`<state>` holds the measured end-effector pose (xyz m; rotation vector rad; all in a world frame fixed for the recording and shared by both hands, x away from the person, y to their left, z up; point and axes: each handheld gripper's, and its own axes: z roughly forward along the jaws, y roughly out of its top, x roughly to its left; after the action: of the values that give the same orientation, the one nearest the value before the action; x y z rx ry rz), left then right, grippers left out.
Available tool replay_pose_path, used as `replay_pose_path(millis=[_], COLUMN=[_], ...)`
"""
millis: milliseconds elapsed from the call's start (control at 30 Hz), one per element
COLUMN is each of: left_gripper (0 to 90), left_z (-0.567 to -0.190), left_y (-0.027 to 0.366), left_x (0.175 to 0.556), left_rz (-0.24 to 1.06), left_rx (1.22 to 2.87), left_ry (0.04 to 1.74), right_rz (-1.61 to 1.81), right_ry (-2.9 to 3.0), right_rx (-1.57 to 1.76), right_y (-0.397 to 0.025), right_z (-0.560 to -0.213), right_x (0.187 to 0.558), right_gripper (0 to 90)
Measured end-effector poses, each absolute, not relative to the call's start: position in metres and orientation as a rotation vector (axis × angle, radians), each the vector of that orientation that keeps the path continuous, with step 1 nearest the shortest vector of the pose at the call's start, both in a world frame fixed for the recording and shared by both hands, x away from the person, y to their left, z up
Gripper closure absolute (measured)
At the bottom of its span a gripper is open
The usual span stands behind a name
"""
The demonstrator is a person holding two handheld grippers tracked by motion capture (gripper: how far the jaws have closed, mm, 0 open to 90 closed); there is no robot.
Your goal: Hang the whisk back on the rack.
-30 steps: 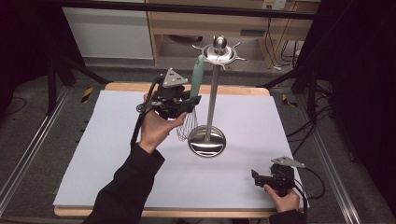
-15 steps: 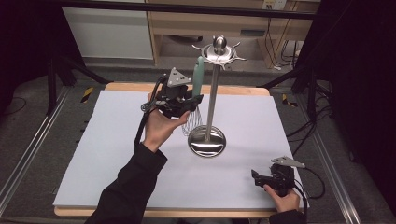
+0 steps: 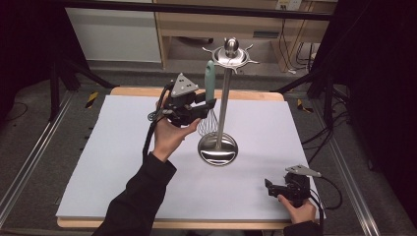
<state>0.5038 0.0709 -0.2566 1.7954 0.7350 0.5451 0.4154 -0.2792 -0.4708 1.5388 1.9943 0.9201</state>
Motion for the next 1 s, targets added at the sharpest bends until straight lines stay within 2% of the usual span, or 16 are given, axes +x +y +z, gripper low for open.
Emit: replay_pose_path(millis=[167, 333, 567, 1000], left_gripper=[50.6, 45.1, 40.3, 36.8], left_z=[-0.260, -0.265, -0.276, -0.314], left_y=[0.079, 0.088, 0.100, 0.126], left_x=[0.500, 0.496, 0.491, 0.481], left_rz=[0.588, 0.586, 0.560, 0.519], left_rx=[1.763, 1.755, 1.754, 1.794], left_ry=[0.718, 0.718, 0.710, 0.752], right_rz=[0.918, 0.914, 0.911, 0.887], right_ry=[1.996, 1.995, 1.994, 2.004], right_rx=[1.536, 1.534, 1.542, 1.519], right_y=[-0.280, -0.281, -0.280, -0.279], right_z=[-0.471, -0.471, -0.472, -0.473], right_x=[0.415, 0.414, 0.414, 0.413], right_gripper=[7.6, 7.6, 7.5, 7.3])
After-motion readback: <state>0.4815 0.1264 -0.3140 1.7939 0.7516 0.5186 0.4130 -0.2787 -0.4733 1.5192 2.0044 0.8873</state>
